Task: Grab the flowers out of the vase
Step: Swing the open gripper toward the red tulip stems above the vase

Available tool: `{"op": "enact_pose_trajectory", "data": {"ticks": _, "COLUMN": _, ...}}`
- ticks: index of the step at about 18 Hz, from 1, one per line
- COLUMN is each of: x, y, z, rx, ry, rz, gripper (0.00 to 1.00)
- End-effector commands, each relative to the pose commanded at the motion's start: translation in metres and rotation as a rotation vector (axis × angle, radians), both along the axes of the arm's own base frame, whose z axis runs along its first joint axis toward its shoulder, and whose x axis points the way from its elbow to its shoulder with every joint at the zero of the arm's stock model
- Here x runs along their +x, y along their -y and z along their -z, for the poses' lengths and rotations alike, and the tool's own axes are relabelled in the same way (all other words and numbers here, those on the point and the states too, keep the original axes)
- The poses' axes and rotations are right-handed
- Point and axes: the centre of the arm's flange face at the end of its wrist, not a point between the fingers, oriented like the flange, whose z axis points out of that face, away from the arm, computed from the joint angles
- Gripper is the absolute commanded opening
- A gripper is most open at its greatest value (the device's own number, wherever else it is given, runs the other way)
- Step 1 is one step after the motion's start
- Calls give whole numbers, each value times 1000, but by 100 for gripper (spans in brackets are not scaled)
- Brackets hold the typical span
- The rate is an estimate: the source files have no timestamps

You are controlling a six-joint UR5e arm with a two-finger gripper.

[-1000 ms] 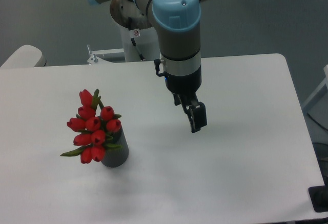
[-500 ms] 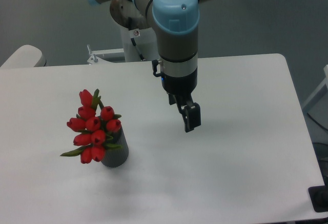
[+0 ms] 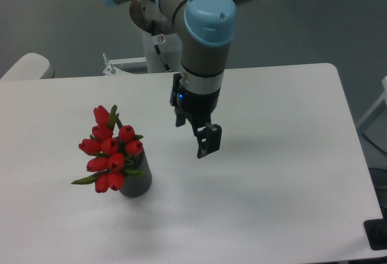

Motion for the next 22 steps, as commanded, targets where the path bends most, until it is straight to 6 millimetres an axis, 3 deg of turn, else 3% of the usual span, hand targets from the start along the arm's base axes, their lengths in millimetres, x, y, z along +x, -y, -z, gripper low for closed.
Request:
{"op": "enact_pose_trajectory", "data": {"ticks": 2, "x": -7, "y": 14, "z": 6, "rx": 24, "ry": 47, "rz": -25, "gripper": 100}}
{"op": "enact_pose_trajectory", "data": {"ticks": 6, "x": -7, "y": 48, "z": 38, "rx": 106, "ry": 199, "rz": -77, "gripper": 100}}
{"op": "enact_pose_trajectory", "data": {"ticks": 9, "x": -10, "y": 57, "z": 53, "rx": 255, "ry": 363, "rz": -120, "gripper": 100}}
{"op": "enact_pose_trajectory", "data": {"ticks": 15, "x": 13, "y": 35, "z": 61, "rx": 410, "ry": 479, "rz": -91, "gripper": 100}}
{"op": "enact_pose_trajectory", "data": {"ticks": 22, "x": 33, "y": 33, "z": 86, "rx": 423, "ry": 479, "rz": -73, "gripper": 100}}
